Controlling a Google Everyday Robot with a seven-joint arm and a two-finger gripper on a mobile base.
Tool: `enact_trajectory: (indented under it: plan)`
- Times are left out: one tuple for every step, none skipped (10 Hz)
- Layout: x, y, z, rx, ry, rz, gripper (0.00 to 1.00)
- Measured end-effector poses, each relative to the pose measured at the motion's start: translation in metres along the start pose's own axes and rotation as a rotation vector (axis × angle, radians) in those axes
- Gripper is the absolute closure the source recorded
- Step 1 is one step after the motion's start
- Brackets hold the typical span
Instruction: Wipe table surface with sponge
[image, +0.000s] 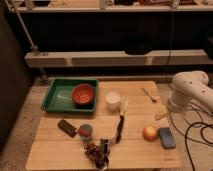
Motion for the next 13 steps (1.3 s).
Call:
enact_trajectory:
  plan:
    - [-0.004, 0.010, 0.002, -0.010, -0.008, 0.003, 0.20]
    - [-0.007, 0.019, 0.005, -0.021, -0.015, 0.006, 0.20]
    - [-0.011, 0.025, 0.008, -0.027, -0.020, 0.010, 0.20]
    - [-0.013, 0.024, 0.015, -0.012, -0.027, -0.001, 0.20]
    - [-0.017, 0.026, 0.022, 0.006, -0.032, -0.008, 0.20]
    - [-0.023, 0.028, 0.030, 0.032, -0.038, -0.017, 0.20]
    - [-0.030, 0.029, 0.035, 0.047, -0.036, -0.034, 0.20]
    - [-0.036, 0.023, 0.043, 0.059, -0.034, -0.061, 0.20]
    - [-0.042, 0.019, 0.047, 0.062, -0.025, -0.086, 0.20]
    - [-0.047, 0.018, 0.050, 0.060, -0.018, -0.103, 0.20]
    - [-0.053, 0.019, 0.054, 0.052, -0.012, -0.116, 0.20]
    - [-0.056, 0.016, 0.057, 0.041, -0.003, -0.134, 0.20]
    - [-0.055, 0.013, 0.060, 0.013, 0.019, -0.152, 0.20]
